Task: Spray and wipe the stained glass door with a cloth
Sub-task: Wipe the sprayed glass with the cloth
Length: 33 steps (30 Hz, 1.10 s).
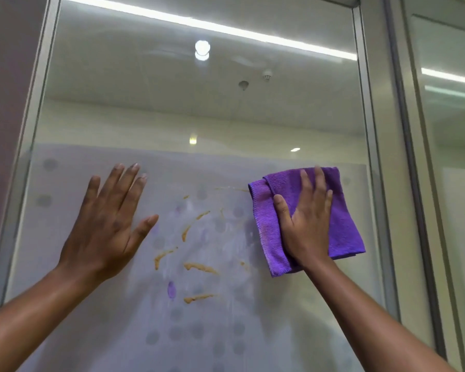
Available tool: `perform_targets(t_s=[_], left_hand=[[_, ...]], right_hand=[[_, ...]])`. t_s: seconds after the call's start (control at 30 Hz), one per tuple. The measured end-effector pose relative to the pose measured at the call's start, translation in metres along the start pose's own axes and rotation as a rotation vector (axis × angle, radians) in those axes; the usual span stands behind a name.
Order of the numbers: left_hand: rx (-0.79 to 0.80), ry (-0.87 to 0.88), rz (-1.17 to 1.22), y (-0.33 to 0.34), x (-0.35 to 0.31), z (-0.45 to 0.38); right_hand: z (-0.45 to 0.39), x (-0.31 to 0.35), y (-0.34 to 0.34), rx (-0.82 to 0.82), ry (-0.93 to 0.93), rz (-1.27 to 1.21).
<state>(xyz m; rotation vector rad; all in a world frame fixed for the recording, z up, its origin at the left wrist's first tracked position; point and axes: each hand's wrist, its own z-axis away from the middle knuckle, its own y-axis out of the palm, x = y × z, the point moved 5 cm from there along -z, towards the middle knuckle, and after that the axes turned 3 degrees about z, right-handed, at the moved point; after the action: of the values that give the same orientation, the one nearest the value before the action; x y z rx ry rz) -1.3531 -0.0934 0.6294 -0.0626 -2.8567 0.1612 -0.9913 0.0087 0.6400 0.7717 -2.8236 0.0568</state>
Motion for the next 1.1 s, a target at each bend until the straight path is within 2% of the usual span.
perform_targets(t_s=[0.07,0.13,0.3,0.4,0.63,0.87,1.1], left_hand=[[-0.039,-0.008,-0.007,-0.002,-0.001,0.001],[-0.069,-0.022,-0.002,-0.005,-0.001,0.001],[-0.083,-0.008,0.020,-0.010,0.005,0.003],[-0.072,0.015,0.010,-0.008,0.015,0.013],[-0.010,0.000,-0.030,0.006,0.025,0.028],[0.001,-0.019,-0.062,0.007,0.024,0.031],[0.034,-0.035,-0.087,0.005,0.020,0.030]], right_hand=[[0.005,0.000,-0.007,-0.104,0.050,-0.109],[0.010,0.001,-0.009,-0.128,0.071,-0.051],[0.014,-0.006,0.002,0.027,0.186,0.178],[0.013,-0.008,0.002,0.063,0.203,0.191],[0.053,-0.009,-0.004,0.073,0.025,0.072],[0.156,-0.031,-0.004,0.141,-0.193,0.060],[0.107,-0.027,-0.008,0.187,-0.221,0.050]])
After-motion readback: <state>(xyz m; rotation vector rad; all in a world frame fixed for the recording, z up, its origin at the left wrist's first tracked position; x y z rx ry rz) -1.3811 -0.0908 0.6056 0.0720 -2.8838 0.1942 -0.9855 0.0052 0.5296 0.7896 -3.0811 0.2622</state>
